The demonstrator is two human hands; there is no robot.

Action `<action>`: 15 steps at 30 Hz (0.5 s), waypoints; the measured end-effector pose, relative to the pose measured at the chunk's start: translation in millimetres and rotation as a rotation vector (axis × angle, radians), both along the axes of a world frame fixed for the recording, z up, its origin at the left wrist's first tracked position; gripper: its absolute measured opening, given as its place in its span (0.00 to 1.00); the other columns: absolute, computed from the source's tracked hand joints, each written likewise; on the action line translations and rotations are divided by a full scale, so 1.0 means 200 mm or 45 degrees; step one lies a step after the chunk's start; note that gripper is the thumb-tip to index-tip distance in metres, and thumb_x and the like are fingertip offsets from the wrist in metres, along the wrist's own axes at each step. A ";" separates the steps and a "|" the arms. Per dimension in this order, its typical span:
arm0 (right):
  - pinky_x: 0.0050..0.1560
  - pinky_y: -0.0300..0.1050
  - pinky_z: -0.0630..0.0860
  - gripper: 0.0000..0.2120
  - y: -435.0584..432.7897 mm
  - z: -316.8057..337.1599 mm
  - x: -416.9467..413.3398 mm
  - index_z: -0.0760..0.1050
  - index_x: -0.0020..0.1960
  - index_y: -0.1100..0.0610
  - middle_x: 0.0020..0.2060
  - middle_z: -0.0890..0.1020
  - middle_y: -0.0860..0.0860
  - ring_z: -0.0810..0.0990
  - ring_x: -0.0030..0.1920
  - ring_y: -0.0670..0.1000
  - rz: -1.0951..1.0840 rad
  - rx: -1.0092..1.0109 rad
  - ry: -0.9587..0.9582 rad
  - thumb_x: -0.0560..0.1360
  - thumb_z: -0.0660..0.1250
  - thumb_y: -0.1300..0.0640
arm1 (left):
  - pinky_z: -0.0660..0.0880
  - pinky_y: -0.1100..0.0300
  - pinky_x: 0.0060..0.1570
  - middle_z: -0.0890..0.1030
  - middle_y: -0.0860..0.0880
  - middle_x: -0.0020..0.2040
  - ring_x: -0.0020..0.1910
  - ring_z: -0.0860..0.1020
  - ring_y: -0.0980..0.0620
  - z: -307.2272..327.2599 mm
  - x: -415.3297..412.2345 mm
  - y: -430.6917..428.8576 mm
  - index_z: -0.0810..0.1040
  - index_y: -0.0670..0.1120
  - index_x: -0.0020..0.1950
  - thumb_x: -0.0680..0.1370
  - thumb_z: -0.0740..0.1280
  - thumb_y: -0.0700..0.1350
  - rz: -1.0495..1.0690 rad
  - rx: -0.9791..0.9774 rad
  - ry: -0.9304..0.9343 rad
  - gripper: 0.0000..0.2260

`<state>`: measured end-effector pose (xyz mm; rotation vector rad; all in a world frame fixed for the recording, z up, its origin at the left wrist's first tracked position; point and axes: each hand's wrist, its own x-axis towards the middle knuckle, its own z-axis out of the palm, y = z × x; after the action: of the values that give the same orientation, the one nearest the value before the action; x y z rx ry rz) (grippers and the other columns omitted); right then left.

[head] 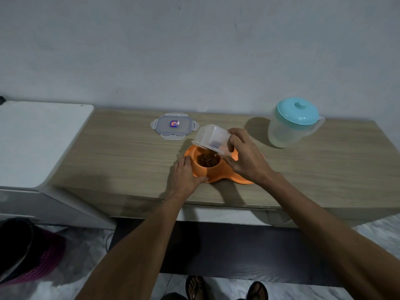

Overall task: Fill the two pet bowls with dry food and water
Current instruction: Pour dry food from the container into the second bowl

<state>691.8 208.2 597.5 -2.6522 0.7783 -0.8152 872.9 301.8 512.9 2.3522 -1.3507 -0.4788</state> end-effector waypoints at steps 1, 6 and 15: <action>0.46 0.39 0.70 0.15 0.00 0.00 0.00 0.67 0.45 0.59 0.62 0.73 0.59 0.76 0.57 0.57 0.005 -0.018 0.028 0.70 0.75 0.62 | 0.68 0.48 0.68 0.69 0.46 0.70 0.69 0.68 0.45 0.00 0.00 0.00 0.63 0.46 0.74 0.63 0.75 0.65 0.005 0.002 0.011 0.46; 0.48 0.38 0.68 0.16 0.00 0.02 0.01 0.66 0.46 0.58 0.65 0.73 0.60 0.74 0.61 0.59 0.084 -0.108 0.131 0.70 0.74 0.61 | 0.67 0.49 0.68 0.68 0.45 0.72 0.70 0.66 0.43 0.02 -0.01 0.00 0.62 0.47 0.75 0.64 0.75 0.64 0.002 -0.006 0.040 0.45; 0.46 0.40 0.75 0.14 -0.16 0.05 0.10 0.70 0.47 0.56 0.46 0.75 0.49 0.74 0.49 0.49 -0.417 0.515 -0.471 0.70 0.74 0.57 | 0.65 0.50 0.71 0.68 0.45 0.73 0.72 0.66 0.45 0.01 -0.01 0.00 0.64 0.44 0.74 0.64 0.75 0.65 -0.009 -0.034 -0.034 0.46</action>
<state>711.5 177.1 607.8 -1.9741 1.1460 -1.0576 870.4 302.7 514.1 2.3410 -1.3695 -0.4308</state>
